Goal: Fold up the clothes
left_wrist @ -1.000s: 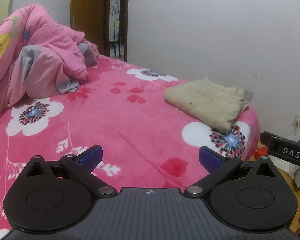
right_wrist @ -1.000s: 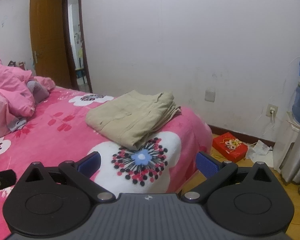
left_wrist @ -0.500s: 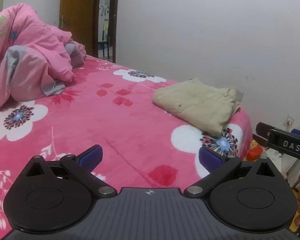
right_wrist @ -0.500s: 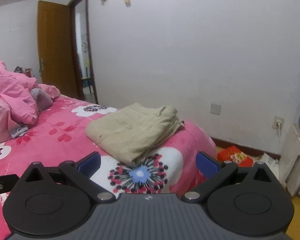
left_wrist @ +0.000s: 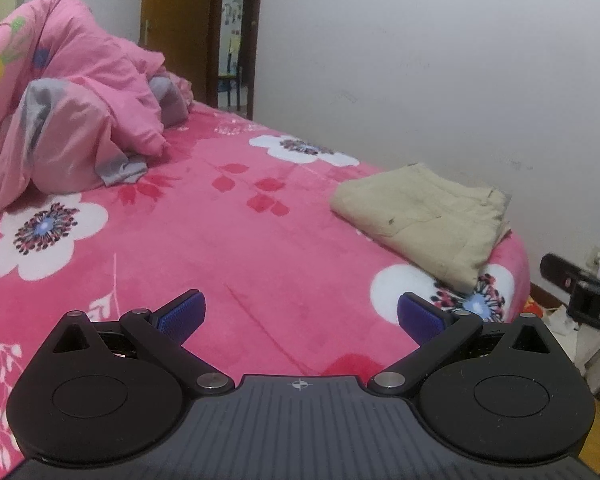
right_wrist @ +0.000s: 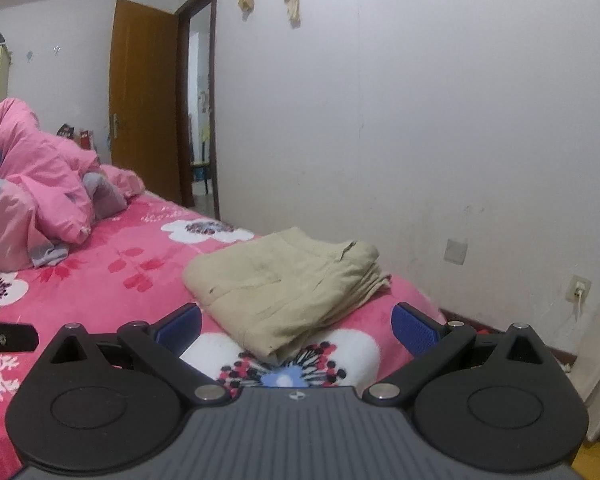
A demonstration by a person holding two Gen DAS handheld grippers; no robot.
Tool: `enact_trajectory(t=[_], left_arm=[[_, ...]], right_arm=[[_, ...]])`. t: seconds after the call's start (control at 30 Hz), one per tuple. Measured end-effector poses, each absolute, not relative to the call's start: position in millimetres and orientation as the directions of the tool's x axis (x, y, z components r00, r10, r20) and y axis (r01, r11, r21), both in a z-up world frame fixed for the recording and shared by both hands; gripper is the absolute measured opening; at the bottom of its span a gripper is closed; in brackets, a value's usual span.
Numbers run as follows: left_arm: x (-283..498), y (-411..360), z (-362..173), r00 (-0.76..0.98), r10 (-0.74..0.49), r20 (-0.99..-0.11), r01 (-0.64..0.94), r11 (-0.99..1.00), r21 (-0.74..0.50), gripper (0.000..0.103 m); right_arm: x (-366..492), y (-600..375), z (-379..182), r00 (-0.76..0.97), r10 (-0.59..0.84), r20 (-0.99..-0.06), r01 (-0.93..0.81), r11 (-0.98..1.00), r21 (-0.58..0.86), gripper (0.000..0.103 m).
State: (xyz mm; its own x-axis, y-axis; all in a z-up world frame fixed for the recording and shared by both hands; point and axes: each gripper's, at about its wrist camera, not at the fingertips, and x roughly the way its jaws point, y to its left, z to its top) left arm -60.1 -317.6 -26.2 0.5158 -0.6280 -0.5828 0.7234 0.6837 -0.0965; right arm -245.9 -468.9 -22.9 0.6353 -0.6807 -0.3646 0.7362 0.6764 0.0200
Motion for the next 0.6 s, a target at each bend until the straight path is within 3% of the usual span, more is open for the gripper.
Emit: enact_trajectory(t=[0.47,0.6], left_arm=[[-38.5,-333.7,-38.0,0.512,-0.622,-0.592,0.709,0.695,-0.117,0.103],[-27.0,-340.7,-39.7,0.519,-0.624,-0.584,0.705,0.699,-0.119,0.103]], right_arm=[[-247.6,-472.5,-42.1,0.673,-0.661,-0.331,0.689,0.724,-0.045,0.103],[-251.0,-464.5,-46.2,0.676,-0.676,-0.293,0.667,0.73,-0.144,0.103]])
